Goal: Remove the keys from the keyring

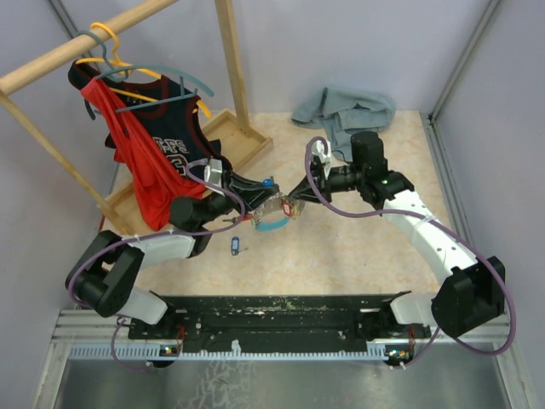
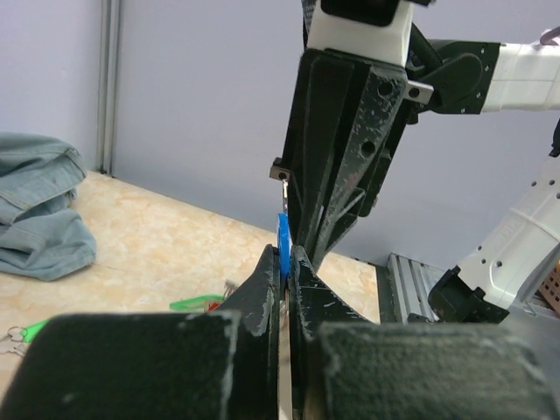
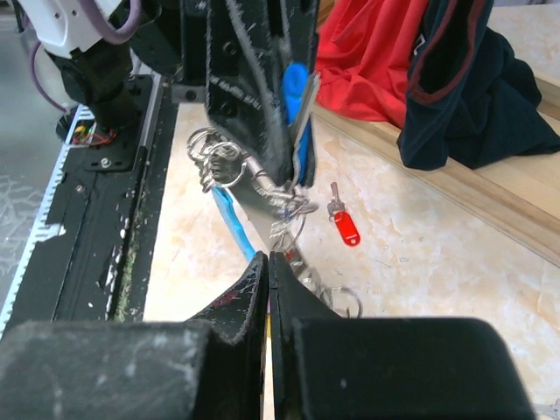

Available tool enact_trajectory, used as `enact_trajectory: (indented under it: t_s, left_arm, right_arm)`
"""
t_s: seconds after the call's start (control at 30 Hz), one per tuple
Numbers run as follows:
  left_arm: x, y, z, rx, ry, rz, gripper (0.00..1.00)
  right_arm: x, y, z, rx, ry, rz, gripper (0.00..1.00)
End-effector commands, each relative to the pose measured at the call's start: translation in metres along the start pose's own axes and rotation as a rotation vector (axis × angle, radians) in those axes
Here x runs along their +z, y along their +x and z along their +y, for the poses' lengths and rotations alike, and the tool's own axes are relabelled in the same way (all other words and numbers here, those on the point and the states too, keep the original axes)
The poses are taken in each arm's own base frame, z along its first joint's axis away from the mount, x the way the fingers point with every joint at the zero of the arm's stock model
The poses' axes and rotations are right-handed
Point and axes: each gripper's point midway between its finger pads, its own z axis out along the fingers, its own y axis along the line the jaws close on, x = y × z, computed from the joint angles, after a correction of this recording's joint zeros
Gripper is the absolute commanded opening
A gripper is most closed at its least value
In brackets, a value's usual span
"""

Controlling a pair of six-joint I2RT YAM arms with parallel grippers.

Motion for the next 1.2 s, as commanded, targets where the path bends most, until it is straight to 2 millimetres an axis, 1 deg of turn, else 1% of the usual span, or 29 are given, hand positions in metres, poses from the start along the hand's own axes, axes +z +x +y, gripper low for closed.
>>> enact_trajectory:
  t_s: [0.0,0.13,0.23,0.3,0.33,0.43,0.6,0.7,0.83,1.0,1.17]
  left_arm:
    - [0.007,-0.045,-0.006,0.09,0.02,-0.123,0.0]
    - [0.01,-0.047,-0.011,0.094,0.058,-0.125,0.0]
    - [0.01,-0.046,-0.014,0.099,0.079,-0.117,0.0]
    - [0.011,-0.044,-0.017,0.099,0.104,-0.101,0.0]
    - [0.011,-0.043,-0.02,0.102,0.122,-0.096,0.0]
    - [0.01,-0.041,-0.025,0.097,0.157,-0.092,0.0]
    - [0.009,-0.038,-0.03,0.087,0.199,-0.086,0.0]
    - [0.009,-0.037,-0.034,0.077,0.23,-0.09,0.0]
    - [0.008,-0.037,-0.038,0.071,0.257,-0.096,0.0]
    - [0.008,-0.038,-0.04,0.074,0.268,-0.099,0.0]
    - [0.007,-0.04,-0.043,0.083,0.279,-0.1,0.0]
  right_arm:
    - [0.001,-0.007,0.016,-0.065,-0.071,-0.019,0.0]
    - [0.007,-0.001,0.023,-0.095,-0.1,-0.005,0.0]
    - [0.01,0.002,0.037,-0.147,-0.159,0.006,0.0]
    - [0.011,-0.003,0.039,-0.146,-0.169,-0.005,0.0]
    - [0.011,-0.006,0.037,-0.141,-0.162,-0.01,0.01]
    - [0.011,-0.014,0.029,-0.087,-0.114,-0.017,0.07]
    - [0.004,-0.024,0.02,-0.011,-0.076,-0.047,0.13]
    - [0.004,-0.023,0.016,0.005,-0.056,-0.049,0.2]
    - [0.006,-0.02,0.012,0.038,-0.037,-0.055,0.25]
    - [0.01,-0.012,0.007,0.053,-0.015,-0.047,0.28]
    - [0.014,-0.004,0.002,0.053,0.01,-0.026,0.29]
